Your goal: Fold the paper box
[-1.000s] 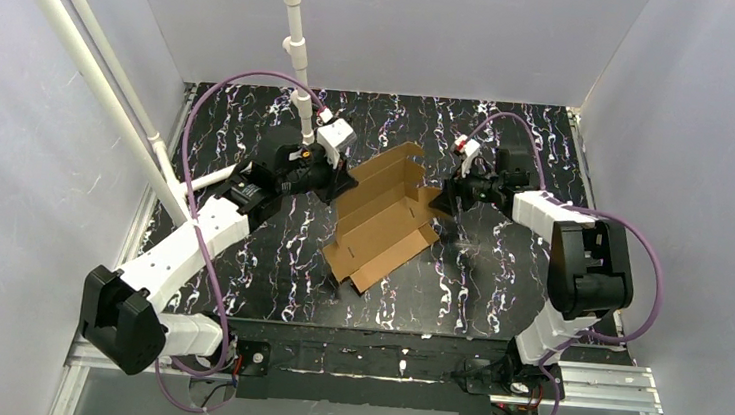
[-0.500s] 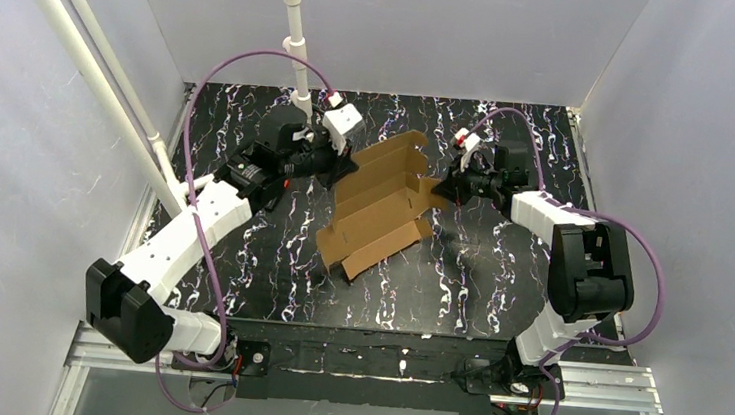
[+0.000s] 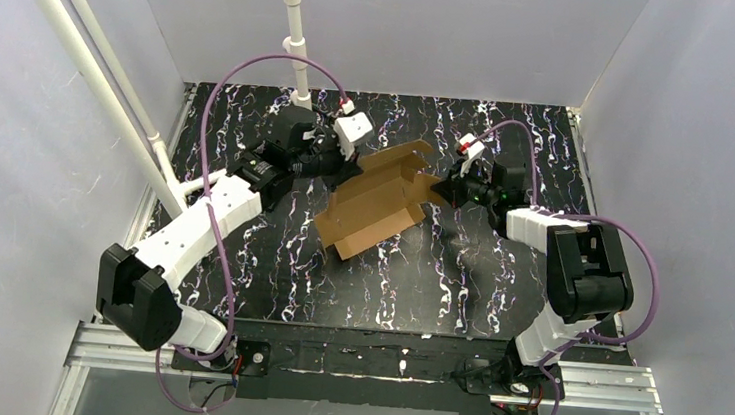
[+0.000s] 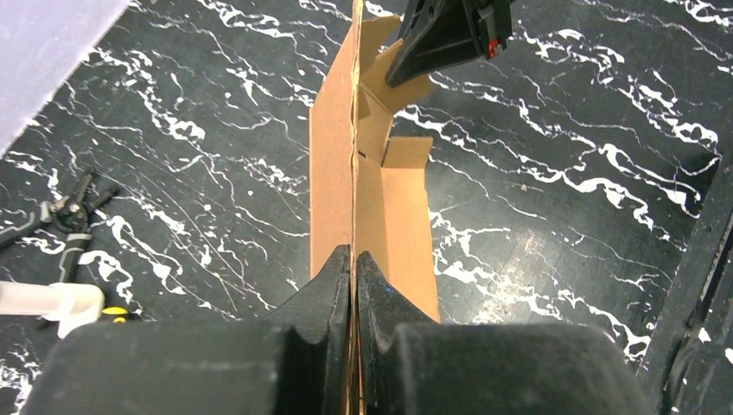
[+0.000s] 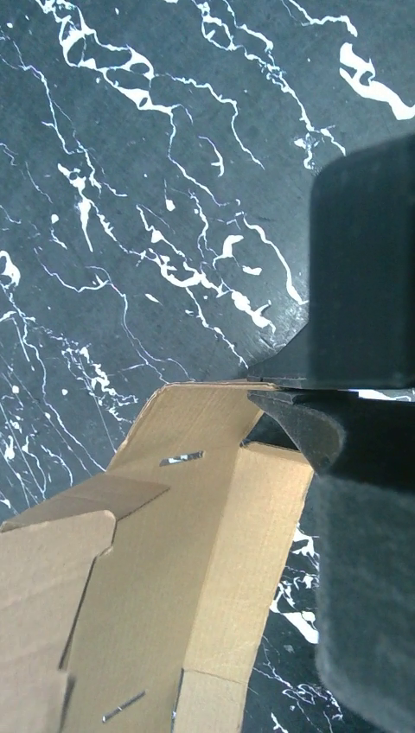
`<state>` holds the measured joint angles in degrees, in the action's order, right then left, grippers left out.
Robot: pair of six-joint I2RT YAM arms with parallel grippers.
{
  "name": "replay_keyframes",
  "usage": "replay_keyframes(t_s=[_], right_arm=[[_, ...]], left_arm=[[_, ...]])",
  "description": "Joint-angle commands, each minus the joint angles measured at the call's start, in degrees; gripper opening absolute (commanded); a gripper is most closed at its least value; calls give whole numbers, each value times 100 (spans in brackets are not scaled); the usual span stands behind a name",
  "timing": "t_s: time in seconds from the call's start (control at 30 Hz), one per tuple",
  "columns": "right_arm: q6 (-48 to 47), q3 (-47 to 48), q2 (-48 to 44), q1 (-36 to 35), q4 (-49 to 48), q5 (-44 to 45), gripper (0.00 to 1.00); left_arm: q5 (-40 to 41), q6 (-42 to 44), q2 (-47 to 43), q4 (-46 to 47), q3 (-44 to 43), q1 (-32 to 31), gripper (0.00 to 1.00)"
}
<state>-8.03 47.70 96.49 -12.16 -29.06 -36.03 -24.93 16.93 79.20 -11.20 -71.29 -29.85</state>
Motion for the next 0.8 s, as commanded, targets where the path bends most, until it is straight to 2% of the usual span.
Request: replay_keyframes(t_s=[0.0, 0.43, 0.77], right_arm=[[73, -124, -196, -12, -715, -86, 1], [174, -553, -344, -20, -818, -405, 1], [219, -587, -400, -23, -812, -264, 1]], left_arm=[[-198, 83, 16, 48, 221, -24, 0], [-484, -553, -198, 352, 919, -127, 0], [-781, -1164, -448, 353, 1003, -127, 0]])
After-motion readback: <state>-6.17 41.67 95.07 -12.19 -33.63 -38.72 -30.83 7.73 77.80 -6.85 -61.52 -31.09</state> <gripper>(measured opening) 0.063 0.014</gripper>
